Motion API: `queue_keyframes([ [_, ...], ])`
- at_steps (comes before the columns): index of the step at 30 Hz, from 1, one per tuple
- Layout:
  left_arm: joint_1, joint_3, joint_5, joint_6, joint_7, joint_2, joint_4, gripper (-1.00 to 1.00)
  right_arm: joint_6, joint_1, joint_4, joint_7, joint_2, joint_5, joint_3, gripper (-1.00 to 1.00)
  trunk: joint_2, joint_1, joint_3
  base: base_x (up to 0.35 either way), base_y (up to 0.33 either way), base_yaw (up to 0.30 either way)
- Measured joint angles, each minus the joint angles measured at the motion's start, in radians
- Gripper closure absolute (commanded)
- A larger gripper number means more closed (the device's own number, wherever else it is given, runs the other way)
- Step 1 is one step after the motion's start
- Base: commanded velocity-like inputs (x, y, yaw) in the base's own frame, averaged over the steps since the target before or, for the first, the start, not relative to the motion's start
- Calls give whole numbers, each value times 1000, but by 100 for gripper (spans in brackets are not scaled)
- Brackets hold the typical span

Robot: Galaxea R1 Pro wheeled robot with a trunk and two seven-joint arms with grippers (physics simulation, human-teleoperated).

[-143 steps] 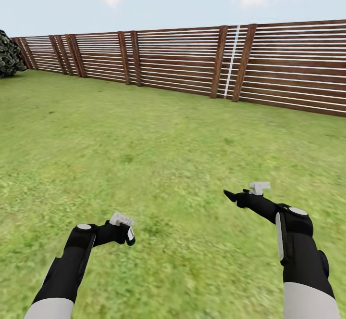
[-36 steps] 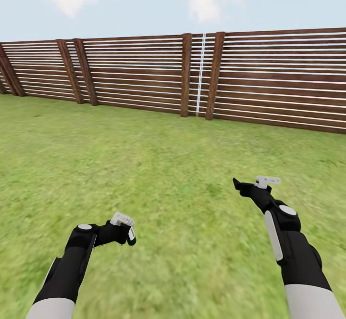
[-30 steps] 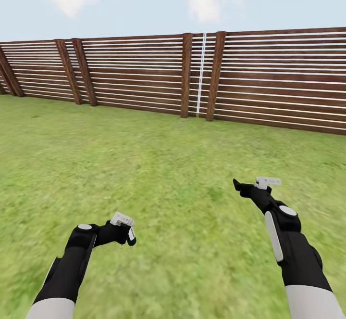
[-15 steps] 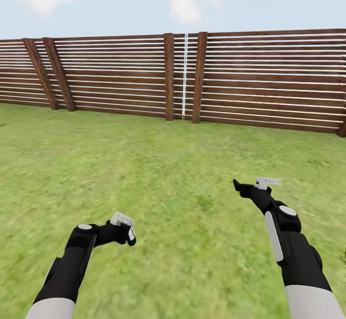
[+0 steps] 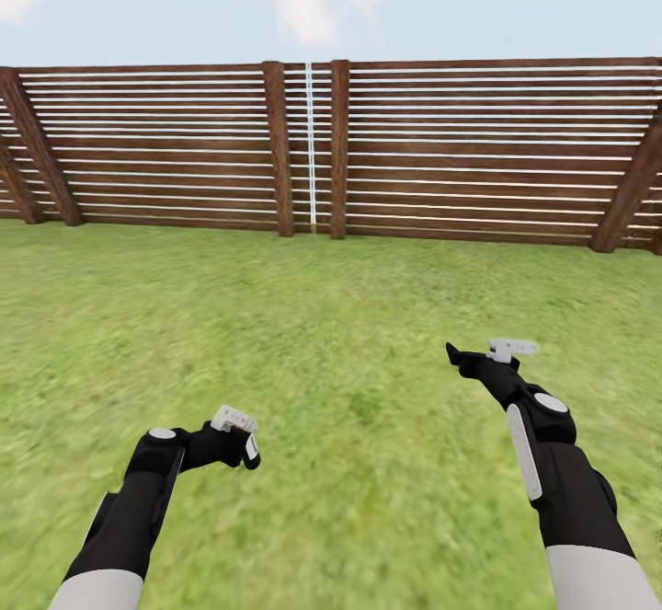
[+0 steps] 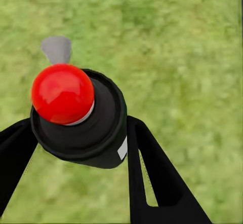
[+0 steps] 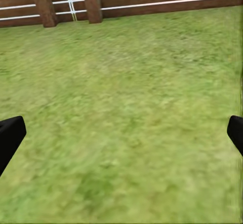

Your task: Pick up the pesticide atomizer in the garden and spray insectifuge to fully cover both potted plants in the garden.

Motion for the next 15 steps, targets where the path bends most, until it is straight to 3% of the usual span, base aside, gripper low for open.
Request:
queue_keyframes([
  [15,0,0,0,0,0,0,0,100,0,0,0,0,0,0,0,-100,0,0,0,348,0,-261],
])
